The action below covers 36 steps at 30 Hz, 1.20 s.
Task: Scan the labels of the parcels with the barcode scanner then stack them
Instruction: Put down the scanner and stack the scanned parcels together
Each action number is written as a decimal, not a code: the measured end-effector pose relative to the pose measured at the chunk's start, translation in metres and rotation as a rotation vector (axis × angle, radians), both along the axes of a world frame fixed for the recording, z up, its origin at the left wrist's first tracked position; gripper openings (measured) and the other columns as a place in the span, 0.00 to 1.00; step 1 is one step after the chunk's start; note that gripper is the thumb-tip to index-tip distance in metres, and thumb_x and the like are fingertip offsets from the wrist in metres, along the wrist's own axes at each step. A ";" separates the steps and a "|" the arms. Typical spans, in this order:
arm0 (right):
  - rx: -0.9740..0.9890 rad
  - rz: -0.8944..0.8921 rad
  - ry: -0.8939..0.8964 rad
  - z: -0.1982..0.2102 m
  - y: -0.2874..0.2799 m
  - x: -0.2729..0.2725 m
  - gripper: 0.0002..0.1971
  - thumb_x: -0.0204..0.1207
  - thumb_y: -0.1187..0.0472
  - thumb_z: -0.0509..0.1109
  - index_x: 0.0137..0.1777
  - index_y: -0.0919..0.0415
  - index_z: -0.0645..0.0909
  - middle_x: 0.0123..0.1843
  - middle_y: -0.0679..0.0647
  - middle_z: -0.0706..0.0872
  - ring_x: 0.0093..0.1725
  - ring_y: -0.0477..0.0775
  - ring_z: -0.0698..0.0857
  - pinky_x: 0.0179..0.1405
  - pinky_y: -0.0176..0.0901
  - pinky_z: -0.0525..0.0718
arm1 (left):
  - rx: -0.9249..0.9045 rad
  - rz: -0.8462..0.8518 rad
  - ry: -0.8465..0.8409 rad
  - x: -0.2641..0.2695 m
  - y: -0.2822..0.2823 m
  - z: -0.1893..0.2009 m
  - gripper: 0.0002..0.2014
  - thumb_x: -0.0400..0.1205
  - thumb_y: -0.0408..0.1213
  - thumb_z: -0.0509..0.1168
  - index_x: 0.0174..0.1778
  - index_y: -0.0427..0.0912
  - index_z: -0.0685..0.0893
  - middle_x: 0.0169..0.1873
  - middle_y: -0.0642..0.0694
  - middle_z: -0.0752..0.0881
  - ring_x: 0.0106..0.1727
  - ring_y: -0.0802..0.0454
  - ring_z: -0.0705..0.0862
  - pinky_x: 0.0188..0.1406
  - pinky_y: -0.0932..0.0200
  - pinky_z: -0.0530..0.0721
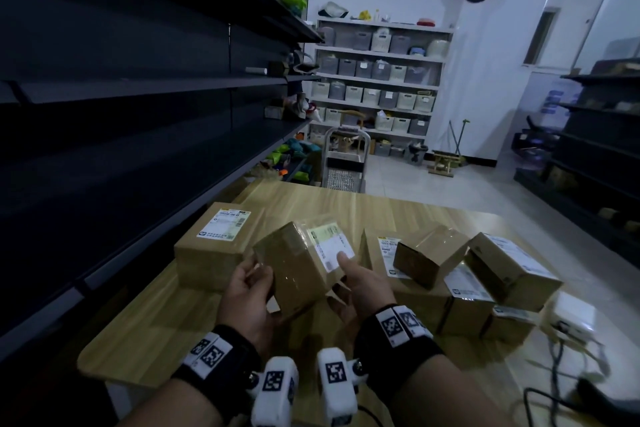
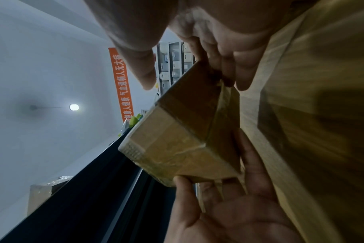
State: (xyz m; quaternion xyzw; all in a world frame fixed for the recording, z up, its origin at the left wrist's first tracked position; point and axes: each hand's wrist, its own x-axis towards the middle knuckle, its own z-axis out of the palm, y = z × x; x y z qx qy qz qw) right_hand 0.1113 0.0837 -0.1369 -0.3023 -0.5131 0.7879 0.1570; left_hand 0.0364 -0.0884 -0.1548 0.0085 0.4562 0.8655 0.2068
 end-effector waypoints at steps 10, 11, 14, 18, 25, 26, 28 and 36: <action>0.200 -0.030 0.013 0.010 0.006 -0.006 0.21 0.77 0.48 0.83 0.67 0.55 0.89 0.56 0.57 0.97 0.57 0.65 0.96 0.62 0.71 0.93 | -0.779 0.043 0.601 -0.004 -0.005 -0.012 0.28 0.87 0.41 0.75 0.83 0.64 0.78 0.69 0.58 0.84 0.72 0.50 0.86 0.72 0.45 0.88; 0.212 -0.028 0.026 0.011 0.005 -0.008 0.24 0.75 0.48 0.85 0.68 0.55 0.88 0.58 0.57 0.97 0.57 0.65 0.96 0.61 0.72 0.93 | -0.881 0.055 0.694 -0.009 -0.008 -0.011 0.29 0.87 0.44 0.76 0.84 0.60 0.78 0.72 0.56 0.81 0.74 0.50 0.84 0.73 0.45 0.88; 0.219 -0.012 0.052 0.014 0.004 -0.012 0.47 0.58 0.43 0.93 0.78 0.53 0.82 0.73 0.57 0.91 0.64 0.65 0.93 0.61 0.73 0.92 | -1.156 0.053 0.918 -0.024 -0.017 -0.006 0.30 0.82 0.55 0.79 0.81 0.55 0.82 0.74 0.55 0.78 0.79 0.50 0.77 0.81 0.43 0.81; 0.288 0.027 0.047 0.024 0.001 -0.017 0.45 0.72 0.53 0.89 0.87 0.46 0.71 0.84 0.52 0.80 0.73 0.59 0.86 0.51 0.45 0.95 | -1.314 0.056 1.050 -0.031 -0.019 0.011 0.43 0.80 0.57 0.79 0.90 0.62 0.66 0.76 0.59 0.82 0.81 0.49 0.77 0.85 0.38 0.73; 0.398 0.118 -0.074 0.016 -0.006 -0.039 0.39 0.78 0.57 0.84 0.87 0.45 0.73 0.85 0.57 0.78 0.66 0.59 0.87 0.55 0.55 0.94 | -1.666 0.052 1.217 -0.044 -0.028 0.031 0.28 0.83 0.62 0.70 0.81 0.65 0.75 0.79 0.57 0.76 0.83 0.47 0.69 0.83 0.39 0.65; 0.414 0.142 -0.086 0.010 -0.008 -0.042 0.38 0.77 0.59 0.84 0.86 0.48 0.75 0.85 0.58 0.79 0.64 0.57 0.87 0.58 0.55 0.94 | -1.700 0.033 1.222 -0.045 -0.030 0.033 0.27 0.82 0.63 0.70 0.78 0.66 0.78 0.81 0.55 0.74 0.84 0.46 0.67 0.82 0.38 0.63; 0.472 0.168 -0.088 -0.001 -0.010 -0.046 0.39 0.77 0.61 0.85 0.87 0.53 0.75 0.85 0.59 0.80 0.67 0.55 0.86 0.55 0.46 0.93 | -1.744 -0.006 1.245 -0.050 -0.035 0.035 0.31 0.79 0.67 0.72 0.79 0.66 0.79 0.85 0.53 0.70 0.87 0.45 0.62 0.83 0.37 0.58; 0.568 0.257 -0.066 -0.009 -0.004 -0.051 0.51 0.70 0.59 0.90 0.91 0.52 0.68 0.87 0.55 0.77 0.68 0.48 0.79 0.44 0.26 0.85 | -1.769 -0.245 1.125 -0.103 -0.059 0.043 0.59 0.72 0.84 0.64 0.97 0.62 0.53 0.98 0.52 0.49 0.98 0.48 0.47 0.97 0.35 0.47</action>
